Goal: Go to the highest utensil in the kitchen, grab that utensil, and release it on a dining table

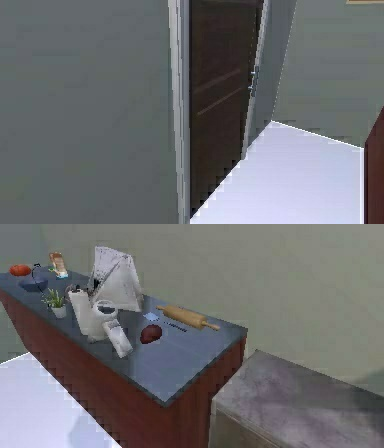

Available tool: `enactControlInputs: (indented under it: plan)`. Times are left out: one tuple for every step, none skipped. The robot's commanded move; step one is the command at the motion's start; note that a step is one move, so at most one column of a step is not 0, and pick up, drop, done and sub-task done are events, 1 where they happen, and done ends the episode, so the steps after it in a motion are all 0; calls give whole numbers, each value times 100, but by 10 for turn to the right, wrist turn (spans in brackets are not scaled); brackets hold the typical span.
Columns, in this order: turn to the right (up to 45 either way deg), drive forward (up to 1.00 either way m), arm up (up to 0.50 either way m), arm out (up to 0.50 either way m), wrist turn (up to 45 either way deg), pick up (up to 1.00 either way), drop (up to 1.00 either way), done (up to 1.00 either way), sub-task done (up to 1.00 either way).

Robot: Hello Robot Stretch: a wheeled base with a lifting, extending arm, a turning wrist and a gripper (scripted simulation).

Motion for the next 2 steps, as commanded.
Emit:
enactControlInputs:
  plan:
    - [-60, 0, 0, 0, 0, 0, 0, 0, 0]
    - [0, 20, 0, 0, 0, 0, 0, 0, 0]
